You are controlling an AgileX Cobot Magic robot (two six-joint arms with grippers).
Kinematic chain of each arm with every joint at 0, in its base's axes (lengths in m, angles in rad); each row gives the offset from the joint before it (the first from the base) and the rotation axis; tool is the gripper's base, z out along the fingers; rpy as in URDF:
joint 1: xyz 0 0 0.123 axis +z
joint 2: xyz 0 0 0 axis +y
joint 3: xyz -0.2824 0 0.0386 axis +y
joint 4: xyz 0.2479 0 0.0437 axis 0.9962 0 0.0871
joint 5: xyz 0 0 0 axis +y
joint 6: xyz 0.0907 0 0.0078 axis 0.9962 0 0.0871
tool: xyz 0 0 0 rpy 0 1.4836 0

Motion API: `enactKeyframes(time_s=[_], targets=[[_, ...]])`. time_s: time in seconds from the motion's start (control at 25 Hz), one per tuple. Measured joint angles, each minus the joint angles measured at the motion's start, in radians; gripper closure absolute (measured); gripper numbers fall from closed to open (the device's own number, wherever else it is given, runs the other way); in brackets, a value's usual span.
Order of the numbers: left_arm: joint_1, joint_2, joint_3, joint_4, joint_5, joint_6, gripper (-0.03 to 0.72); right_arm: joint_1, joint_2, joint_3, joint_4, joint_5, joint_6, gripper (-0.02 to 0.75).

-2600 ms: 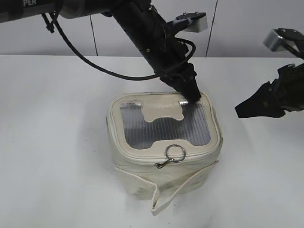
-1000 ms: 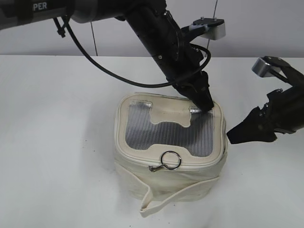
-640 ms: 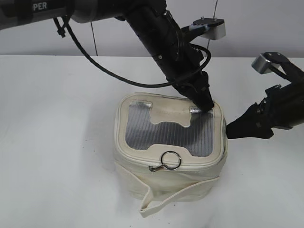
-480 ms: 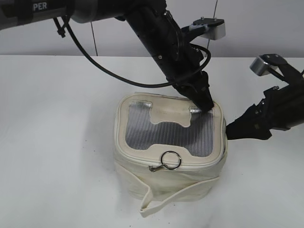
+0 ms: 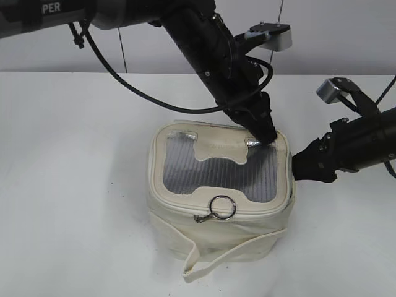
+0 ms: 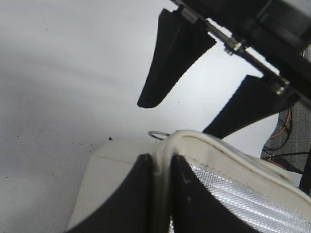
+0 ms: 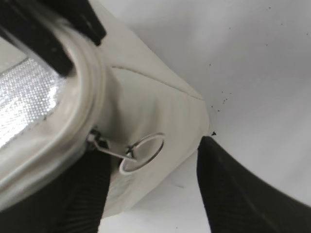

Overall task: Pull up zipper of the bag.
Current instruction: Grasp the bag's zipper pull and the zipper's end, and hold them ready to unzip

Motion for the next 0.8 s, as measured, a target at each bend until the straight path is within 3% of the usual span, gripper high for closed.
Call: enactKeyframes(time_s=[0.16, 0.44, 0.6, 0.8], targets=[[0.002, 0.000, 0.000, 0.000, -0.001, 0.000, 0.608, 0.000, 0.029, 0.000, 0.055, -0.004, -0.054, 0.388], [0.002, 0.000, 0.000, 0.001, -0.001, 0.000, 0.608, 0.000, 0.041, -0.004, 0.078, -0.012, -0.064, 0.716], [0.002, 0.000, 0.000, 0.001, -0.001, 0.000, 0.608, 0.000, 0.040, -0.015, 0.073, -0.016, -0.022, 0.733], [0.002, 0.000, 0.000, 0.001, -0.001, 0.000, 0.608, 0.000, 0.024, -0.015, -0.015, -0.030, 0.086, 0.733]])
